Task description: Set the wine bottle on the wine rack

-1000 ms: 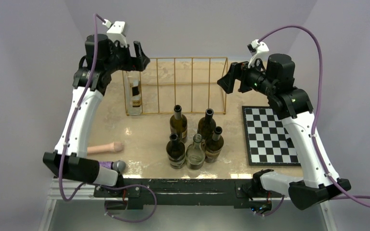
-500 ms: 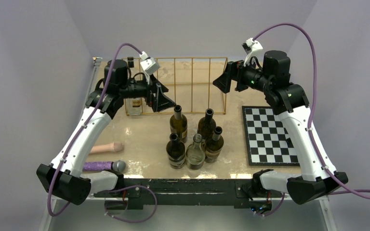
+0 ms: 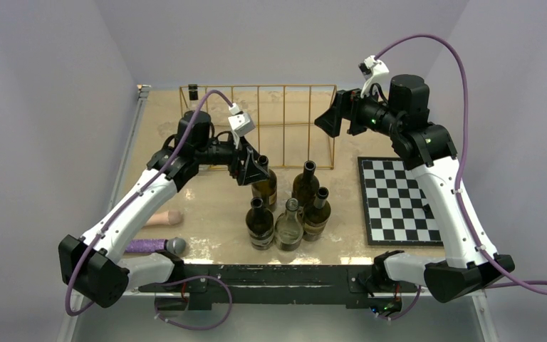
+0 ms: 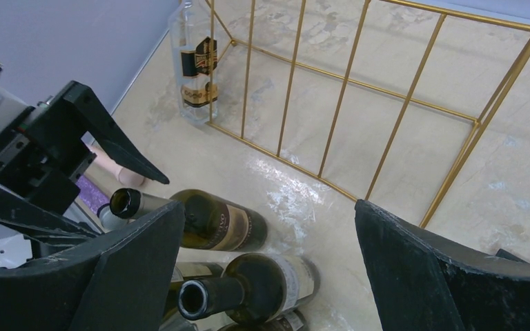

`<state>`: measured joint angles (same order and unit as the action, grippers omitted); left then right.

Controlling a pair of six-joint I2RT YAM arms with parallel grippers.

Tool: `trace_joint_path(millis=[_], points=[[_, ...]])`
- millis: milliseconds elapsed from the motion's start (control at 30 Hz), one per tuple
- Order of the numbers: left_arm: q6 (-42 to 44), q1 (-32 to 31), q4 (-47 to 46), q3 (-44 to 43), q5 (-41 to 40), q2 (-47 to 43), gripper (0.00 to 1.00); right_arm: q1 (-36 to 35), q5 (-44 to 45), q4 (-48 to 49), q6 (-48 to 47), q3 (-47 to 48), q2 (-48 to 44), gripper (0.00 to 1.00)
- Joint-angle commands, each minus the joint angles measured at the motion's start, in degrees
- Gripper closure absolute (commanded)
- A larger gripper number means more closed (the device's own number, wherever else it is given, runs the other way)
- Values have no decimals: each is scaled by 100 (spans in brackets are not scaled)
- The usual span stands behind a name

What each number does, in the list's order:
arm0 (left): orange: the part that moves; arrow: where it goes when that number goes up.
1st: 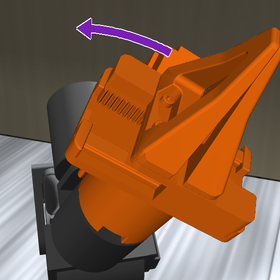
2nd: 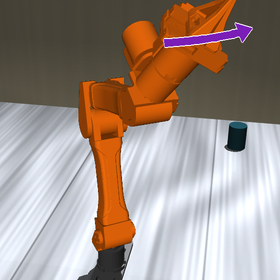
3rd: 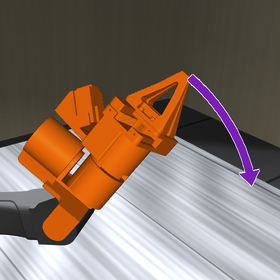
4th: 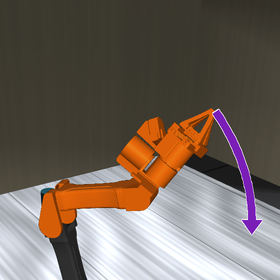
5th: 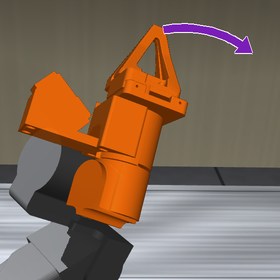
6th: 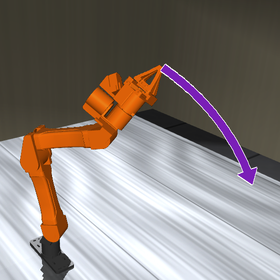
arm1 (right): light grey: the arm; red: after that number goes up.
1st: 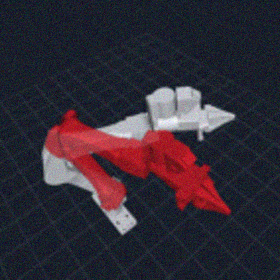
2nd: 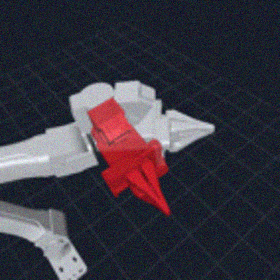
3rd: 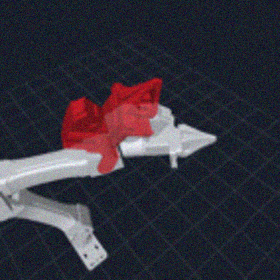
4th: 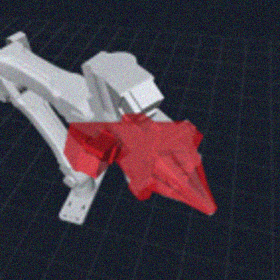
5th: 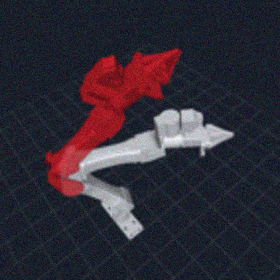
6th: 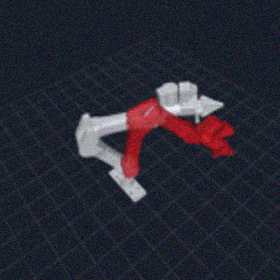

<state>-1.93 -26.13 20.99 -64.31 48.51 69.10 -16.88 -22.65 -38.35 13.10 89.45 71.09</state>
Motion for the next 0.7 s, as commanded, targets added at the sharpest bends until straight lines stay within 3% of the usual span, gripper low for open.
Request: trace_joint_path(millis=[0,67,233,467,633,667], points=[[56,-184,-700,220,-473,-137,24,-8,17,180,104,106,-24,2],[33,-253,-855,307,-730,-186,32,-8,60,101,105,168,20,2],[-74,-386,-1453,698,-1122,-350,42,-8,75,82,135,221,54,2],[-72,-467,-1639,1026,-1430,-567,64,-3,118,56,138,207,37,2],[-131,-480,-1791,1057,-1596,-571,100,-4,165,63,131,148,15,2],[-144,-474,-1811,1044,-1667,-573,100,-7,165,72,138,130,11,2]])
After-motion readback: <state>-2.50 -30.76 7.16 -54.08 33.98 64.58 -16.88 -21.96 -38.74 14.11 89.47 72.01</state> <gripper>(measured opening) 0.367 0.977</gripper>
